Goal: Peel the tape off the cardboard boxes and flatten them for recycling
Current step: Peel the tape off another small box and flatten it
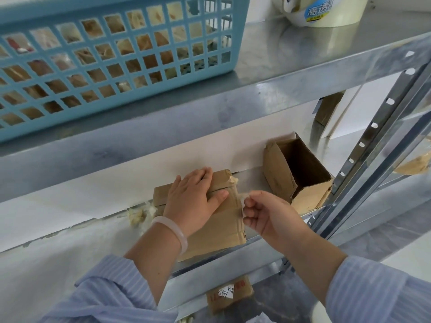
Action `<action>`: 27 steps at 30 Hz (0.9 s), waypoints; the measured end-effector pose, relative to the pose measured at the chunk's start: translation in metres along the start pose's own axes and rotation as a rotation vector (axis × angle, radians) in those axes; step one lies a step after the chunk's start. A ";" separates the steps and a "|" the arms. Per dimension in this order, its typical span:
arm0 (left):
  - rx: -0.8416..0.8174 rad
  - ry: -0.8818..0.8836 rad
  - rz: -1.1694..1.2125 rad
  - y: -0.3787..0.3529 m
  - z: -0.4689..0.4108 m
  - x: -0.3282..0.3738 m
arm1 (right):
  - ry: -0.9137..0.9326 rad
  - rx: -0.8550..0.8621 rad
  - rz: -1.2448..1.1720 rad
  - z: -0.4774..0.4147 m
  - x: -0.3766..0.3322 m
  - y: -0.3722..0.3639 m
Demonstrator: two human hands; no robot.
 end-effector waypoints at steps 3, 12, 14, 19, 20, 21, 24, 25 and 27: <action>0.001 -0.021 -0.010 0.000 0.001 0.000 | 0.070 0.032 0.159 -0.005 -0.016 -0.002; 0.002 -0.016 -0.023 0.000 0.000 0.000 | 0.571 0.225 1.131 -0.002 -0.045 -0.007; 0.004 -0.015 -0.026 0.000 0.000 0.001 | 0.661 0.232 1.262 -0.004 -0.043 -0.013; 0.002 -0.018 -0.038 -0.001 0.000 0.001 | 0.589 0.052 1.345 -0.015 -0.038 -0.022; 0.003 -0.017 -0.038 -0.001 0.000 0.001 | 0.594 -0.016 1.376 -0.017 -0.038 -0.024; 0.003 -0.015 -0.037 -0.001 0.000 0.001 | 0.606 -0.061 1.410 -0.019 -0.038 -0.024; 0.004 -0.012 -0.033 -0.002 0.000 0.001 | 0.591 -0.084 1.463 -0.022 -0.040 -0.021; 0.003 -0.012 -0.033 -0.002 0.001 0.000 | 0.590 -0.092 1.470 -0.023 -0.041 -0.021; -0.001 -0.012 -0.031 -0.003 0.001 0.000 | 0.607 -0.127 1.478 -0.024 -0.045 -0.023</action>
Point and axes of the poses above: each hand's wrist, its own z-axis away from the middle knuckle, its own y-axis out of the back of the hand, x = y × z, the point moved 4 cm from there along -z, towards the middle knuckle, and after that the axes turned 12 degrees about -z, right-handed, at the moved point
